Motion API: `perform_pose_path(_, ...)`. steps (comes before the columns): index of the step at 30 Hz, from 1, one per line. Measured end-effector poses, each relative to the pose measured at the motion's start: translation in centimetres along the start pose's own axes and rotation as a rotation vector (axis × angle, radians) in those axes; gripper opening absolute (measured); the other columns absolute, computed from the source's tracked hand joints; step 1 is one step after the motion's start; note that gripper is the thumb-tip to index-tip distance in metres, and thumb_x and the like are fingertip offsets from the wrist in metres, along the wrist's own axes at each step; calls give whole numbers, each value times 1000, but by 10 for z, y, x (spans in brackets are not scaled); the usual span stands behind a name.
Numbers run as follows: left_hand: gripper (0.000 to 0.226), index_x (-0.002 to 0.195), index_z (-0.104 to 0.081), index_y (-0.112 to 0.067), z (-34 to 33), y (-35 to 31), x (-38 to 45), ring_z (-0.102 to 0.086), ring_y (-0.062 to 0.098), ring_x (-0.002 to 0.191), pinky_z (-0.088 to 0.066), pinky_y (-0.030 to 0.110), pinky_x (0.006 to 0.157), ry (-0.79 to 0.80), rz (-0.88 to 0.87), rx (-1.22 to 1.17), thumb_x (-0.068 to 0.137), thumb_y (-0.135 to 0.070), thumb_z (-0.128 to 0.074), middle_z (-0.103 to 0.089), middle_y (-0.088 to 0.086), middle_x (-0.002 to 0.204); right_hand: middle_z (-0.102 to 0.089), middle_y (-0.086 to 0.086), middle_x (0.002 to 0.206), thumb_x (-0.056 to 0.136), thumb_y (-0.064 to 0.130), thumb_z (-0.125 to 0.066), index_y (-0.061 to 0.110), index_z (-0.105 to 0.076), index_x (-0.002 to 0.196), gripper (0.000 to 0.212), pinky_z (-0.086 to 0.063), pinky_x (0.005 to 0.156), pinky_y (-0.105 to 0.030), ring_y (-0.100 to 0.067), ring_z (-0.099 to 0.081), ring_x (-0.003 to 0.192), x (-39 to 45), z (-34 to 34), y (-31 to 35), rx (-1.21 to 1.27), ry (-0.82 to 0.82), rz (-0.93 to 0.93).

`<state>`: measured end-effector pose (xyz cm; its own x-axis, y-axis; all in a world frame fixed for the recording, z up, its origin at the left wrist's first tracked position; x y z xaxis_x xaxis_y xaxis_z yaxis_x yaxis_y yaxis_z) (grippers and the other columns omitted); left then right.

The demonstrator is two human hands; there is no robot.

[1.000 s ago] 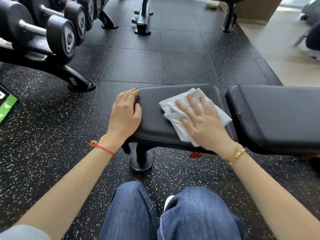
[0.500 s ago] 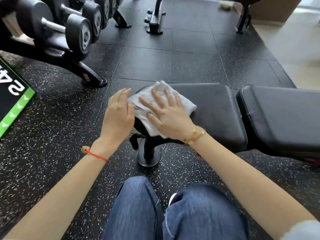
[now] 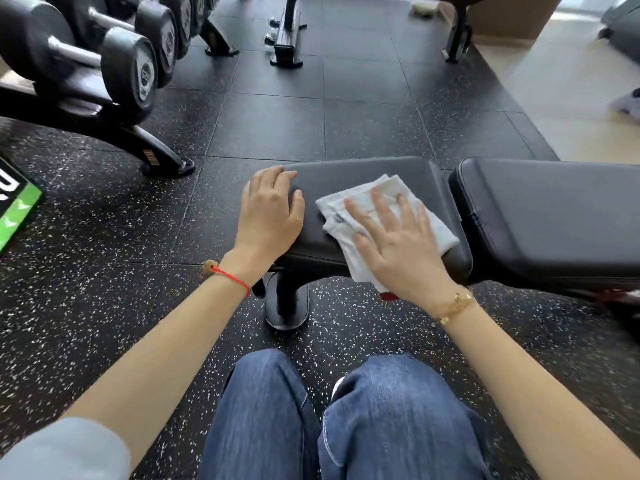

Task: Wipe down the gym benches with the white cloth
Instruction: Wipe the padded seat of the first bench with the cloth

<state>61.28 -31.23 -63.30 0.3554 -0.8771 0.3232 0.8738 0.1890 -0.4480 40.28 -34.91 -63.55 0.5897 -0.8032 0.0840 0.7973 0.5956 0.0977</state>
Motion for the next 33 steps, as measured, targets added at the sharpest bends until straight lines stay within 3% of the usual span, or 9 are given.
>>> perform_pose_path(5, 41, 133, -54, -10, -9, -4, 1, -37, 26, 136, -23, 42, 116, -3, 6, 56, 97, -27, -46, -48, 7, 143, -3, 0, 165, 91, 61, -5, 54, -9, 149, 59, 1, 120, -51, -33, 0, 150, 10, 5, -57, 0, 25, -185)
perform_pose_path(9, 41, 134, -53, -12, -11, -4, -1, -36, 26, 137, -21, 41, 117, -23, 12, 69, 96, -25, -45, -47, 6, 144, -3, -3, 165, 100, 52, -21, 47, -15, 151, 52, -2, 119, -52, -39, -1, 148, 65, 7, -67, 52, 79, -303)
perform_pose_path(17, 42, 134, -53, -12, -11, -3, -3, -36, 26, 138, -21, 41, 118, -36, 1, 86, 95, -24, -47, -47, 6, 145, 2, 2, 164, 96, 59, -8, 57, -2, 148, 52, 11, 119, -46, -28, 7, 150, -11, 3, -45, 53, 9, -84)
perform_pose_path(24, 43, 134, -54, -13, -11, -5, -2, -37, 25, 137, -21, 41, 118, -34, 11, 98, 94, -25, -48, -48, 5, 145, 0, -2, 165, 102, 50, -19, 50, -10, 151, 50, 7, 118, -54, -35, 6, 150, 100, 7, -56, 51, 107, -254)
perform_pose_path(29, 43, 134, -54, -14, -11, -3, -2, -38, 25, 137, -21, 41, 118, -37, 11, 103, 93, -26, -48, -48, 4, 145, -1, -4, 165, 102, 49, -19, 47, -11, 152, 51, 9, 118, -55, -34, 6, 150, 78, 2, -12, 33, 82, -43)
perform_pose_path(33, 44, 135, -53, -13, -11, -4, -3, -36, 25, 138, -21, 41, 118, -32, 6, 98, 94, -26, -48, -47, 5, 146, 2, 2, 164, 97, 56, -8, 50, -5, 151, 54, 14, 119, -45, -29, 9, 150, 18, 5, -18, 57, 53, 82)
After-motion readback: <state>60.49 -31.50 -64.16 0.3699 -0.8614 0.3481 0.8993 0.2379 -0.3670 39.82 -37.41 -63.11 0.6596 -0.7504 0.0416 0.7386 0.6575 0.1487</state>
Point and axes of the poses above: each hand's wrist, its own x-axis towards the middle knuckle, its own z-axis out of the back of the hand, y = z × x, the point moved 2 cm from there along x, towards the middle knuckle
